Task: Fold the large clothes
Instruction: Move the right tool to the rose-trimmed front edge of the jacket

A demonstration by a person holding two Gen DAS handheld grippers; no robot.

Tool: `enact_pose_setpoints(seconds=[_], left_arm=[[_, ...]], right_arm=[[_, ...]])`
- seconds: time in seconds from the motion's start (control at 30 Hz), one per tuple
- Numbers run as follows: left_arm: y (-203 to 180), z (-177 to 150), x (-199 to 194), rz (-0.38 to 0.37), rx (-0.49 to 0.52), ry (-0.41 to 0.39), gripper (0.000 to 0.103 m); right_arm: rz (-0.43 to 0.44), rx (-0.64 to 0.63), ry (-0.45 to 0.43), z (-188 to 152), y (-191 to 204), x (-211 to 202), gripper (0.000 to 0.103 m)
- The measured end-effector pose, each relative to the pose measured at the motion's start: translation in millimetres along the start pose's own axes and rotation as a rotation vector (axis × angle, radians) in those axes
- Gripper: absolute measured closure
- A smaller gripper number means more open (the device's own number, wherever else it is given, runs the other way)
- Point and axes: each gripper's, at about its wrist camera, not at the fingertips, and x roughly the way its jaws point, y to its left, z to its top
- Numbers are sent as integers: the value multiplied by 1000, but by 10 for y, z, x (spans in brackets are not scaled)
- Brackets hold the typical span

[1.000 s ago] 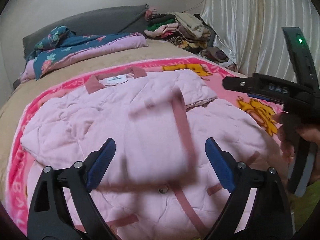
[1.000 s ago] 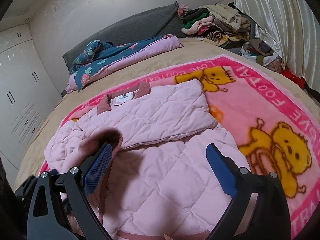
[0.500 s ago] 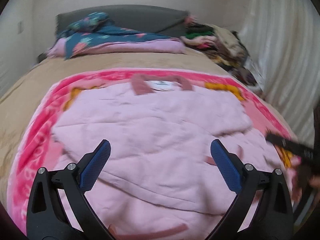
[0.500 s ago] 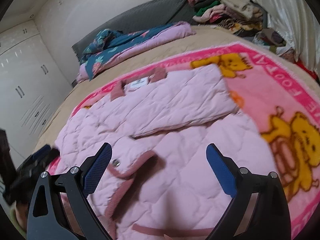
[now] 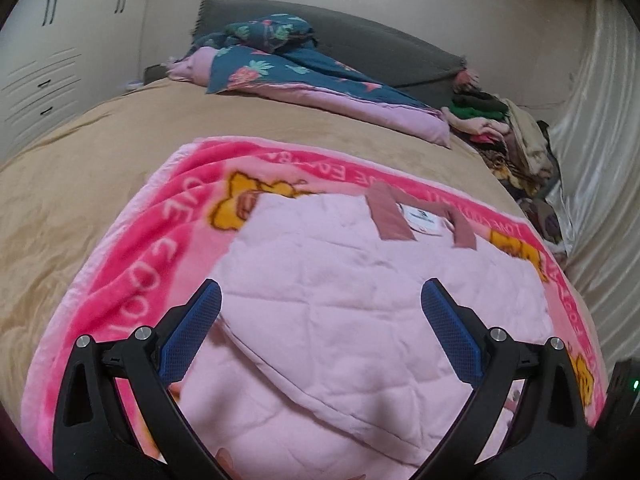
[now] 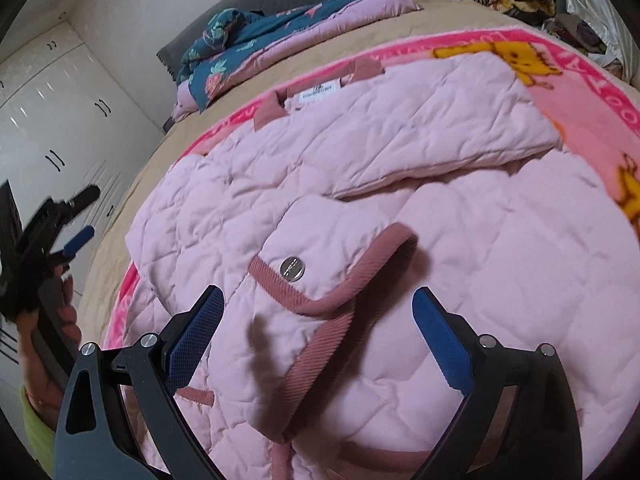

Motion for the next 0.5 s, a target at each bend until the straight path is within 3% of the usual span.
enact_pose_setpoints(seconds=[0.5], left_arm=[[373,251,165,-13,-142,-4,9]], right_arm=[[-15,23,9,-51,5,241,10]])
